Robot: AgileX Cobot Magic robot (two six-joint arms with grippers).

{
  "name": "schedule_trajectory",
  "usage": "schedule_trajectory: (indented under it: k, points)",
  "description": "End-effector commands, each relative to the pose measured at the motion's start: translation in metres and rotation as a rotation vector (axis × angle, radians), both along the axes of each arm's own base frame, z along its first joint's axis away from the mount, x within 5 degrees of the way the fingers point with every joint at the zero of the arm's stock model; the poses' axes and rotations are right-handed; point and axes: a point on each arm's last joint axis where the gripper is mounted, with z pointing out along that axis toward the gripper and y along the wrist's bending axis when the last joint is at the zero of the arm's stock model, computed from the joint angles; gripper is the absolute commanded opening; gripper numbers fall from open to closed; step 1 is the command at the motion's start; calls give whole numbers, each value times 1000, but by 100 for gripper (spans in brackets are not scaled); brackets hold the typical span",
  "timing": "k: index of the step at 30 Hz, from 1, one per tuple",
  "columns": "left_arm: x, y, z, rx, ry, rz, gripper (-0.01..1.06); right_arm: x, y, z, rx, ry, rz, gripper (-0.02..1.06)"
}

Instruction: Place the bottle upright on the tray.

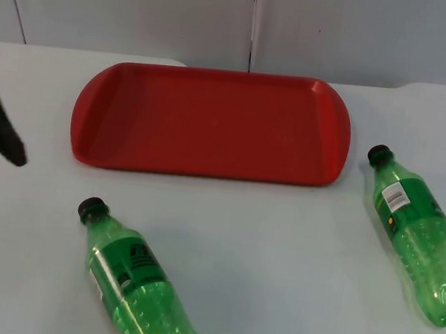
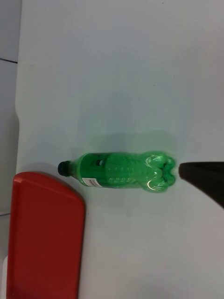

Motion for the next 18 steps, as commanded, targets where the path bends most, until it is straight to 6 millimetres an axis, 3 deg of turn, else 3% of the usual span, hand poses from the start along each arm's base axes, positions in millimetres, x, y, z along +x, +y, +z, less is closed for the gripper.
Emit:
schedule_trajectory:
  k: [1, 12, 18]
  points:
    - [5, -10, -1, 2, -26, 18, 105, -1, 0, 0, 0, -2, -2, 105]
    - [27, -57, -43, 43, 14, 36, 105, -1, 0, 0, 0, -2, -2, 105]
    - [38, -65, -62, 42, 36, 65, 105, -1, 0, 0, 0, -2, -2, 105]
